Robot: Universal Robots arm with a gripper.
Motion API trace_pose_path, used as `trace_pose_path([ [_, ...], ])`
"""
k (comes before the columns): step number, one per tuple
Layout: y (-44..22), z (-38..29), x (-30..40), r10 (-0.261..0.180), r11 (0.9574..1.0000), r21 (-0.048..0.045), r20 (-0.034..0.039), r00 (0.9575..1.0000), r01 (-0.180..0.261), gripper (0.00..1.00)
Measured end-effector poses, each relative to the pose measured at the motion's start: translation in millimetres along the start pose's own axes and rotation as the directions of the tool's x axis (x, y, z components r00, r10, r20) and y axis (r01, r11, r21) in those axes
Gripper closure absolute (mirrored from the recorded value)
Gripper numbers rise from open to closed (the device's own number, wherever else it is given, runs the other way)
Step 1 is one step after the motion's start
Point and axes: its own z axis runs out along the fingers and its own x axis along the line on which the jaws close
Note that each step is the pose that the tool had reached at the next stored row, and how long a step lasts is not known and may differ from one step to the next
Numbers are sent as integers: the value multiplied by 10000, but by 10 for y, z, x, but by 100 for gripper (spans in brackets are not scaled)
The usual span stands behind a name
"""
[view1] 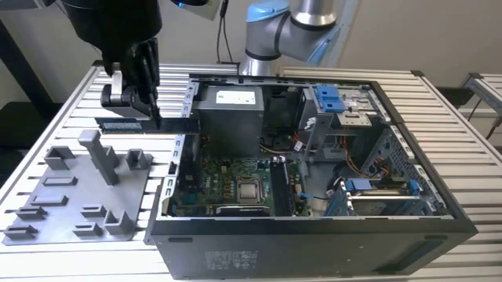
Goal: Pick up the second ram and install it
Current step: 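Pick up the second ram and move it above second insertion slot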
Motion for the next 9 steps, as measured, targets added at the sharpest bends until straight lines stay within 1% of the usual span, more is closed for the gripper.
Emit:
trace_pose_path([
  [9,-299,5,3,-1,10000,0,1,10000,1,86],
])
